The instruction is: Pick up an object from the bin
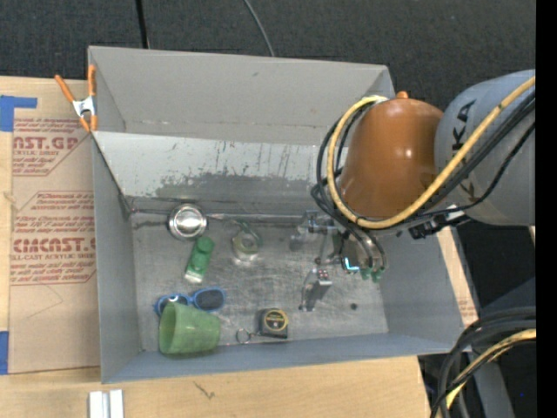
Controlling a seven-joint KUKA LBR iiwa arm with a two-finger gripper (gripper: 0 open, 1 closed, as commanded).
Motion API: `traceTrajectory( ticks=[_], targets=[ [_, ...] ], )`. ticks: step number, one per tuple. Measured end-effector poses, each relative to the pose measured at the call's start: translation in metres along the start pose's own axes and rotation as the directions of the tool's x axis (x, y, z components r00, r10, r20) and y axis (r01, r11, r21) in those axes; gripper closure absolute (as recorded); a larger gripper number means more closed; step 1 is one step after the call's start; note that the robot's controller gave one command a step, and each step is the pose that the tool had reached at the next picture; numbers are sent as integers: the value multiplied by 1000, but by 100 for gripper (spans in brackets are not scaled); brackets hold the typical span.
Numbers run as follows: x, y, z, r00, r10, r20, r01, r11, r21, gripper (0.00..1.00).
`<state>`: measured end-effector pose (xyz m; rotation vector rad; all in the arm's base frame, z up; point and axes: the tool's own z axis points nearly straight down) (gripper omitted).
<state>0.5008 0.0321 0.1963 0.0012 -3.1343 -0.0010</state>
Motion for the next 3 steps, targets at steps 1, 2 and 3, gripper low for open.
traceTrajectory(
  ticks=[1, 2, 3],
  targets=[
    [9, 29, 123, 878, -478, 20, 478, 878, 9, 0],
    [21, 18, 96, 728, -686, 6, 686, 728, 6, 0],
    [21, 55, 92, 690, -724, 6, 724, 690, 4, 0]
  ],
)
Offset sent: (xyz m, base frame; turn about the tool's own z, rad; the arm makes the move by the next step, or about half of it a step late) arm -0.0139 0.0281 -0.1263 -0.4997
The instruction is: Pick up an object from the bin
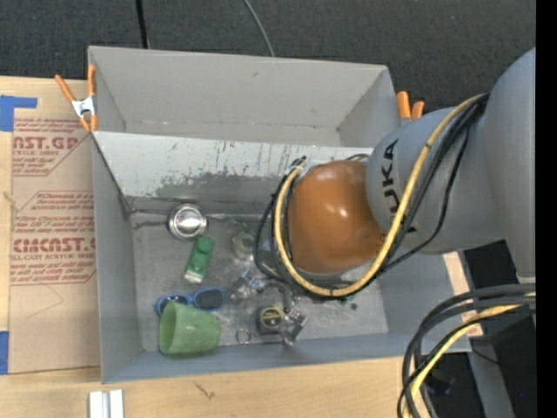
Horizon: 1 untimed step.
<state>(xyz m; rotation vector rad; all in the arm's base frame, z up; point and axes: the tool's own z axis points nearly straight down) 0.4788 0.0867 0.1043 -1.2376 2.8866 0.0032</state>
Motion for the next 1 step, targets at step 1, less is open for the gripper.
traceTrajectory(
  ticks=[1],
  targets=[
    [17, -26, 31, 991, -135, 15, 135, 991, 9, 0]
  ],
)
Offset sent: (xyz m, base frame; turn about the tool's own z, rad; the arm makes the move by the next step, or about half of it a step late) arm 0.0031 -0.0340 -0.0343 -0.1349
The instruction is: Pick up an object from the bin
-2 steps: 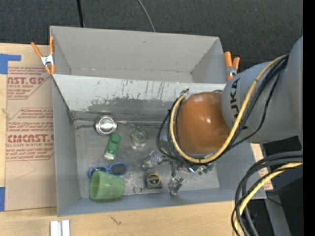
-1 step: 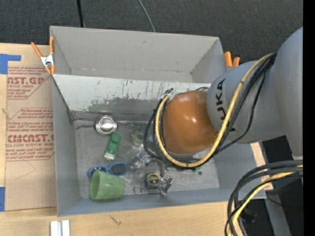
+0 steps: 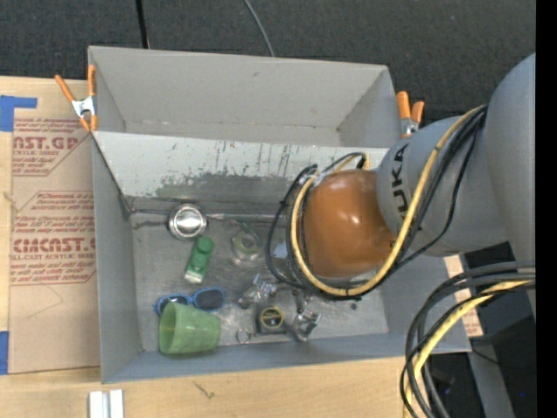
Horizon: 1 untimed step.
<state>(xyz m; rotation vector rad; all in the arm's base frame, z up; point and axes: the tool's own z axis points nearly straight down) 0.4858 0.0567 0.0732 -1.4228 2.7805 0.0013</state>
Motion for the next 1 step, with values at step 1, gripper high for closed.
traceTrajectory(
  ticks=[1],
  targets=[
    [-11, 8, 1, 997, -77, -11, 77, 997, -1, 0]
  ],
)
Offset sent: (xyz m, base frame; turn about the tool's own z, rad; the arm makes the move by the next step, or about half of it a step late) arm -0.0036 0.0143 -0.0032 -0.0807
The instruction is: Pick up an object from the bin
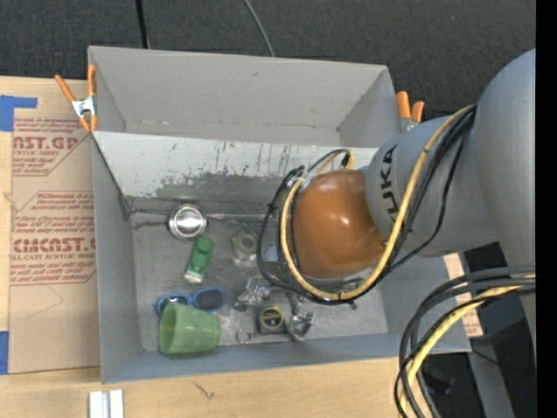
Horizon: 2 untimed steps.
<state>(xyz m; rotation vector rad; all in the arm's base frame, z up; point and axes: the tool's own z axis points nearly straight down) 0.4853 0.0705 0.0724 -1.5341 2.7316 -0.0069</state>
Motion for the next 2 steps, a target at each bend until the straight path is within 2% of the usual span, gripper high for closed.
traceTrajectory(
  ticks=[1, 2],
  targets=[
    [-1, 1, -1, 1000, -1, 0, 1, 1000, -2, 100],
    [-3, 0, -54, 1000, 0, -2, 0, 1000, -5, 100]
  ],
)
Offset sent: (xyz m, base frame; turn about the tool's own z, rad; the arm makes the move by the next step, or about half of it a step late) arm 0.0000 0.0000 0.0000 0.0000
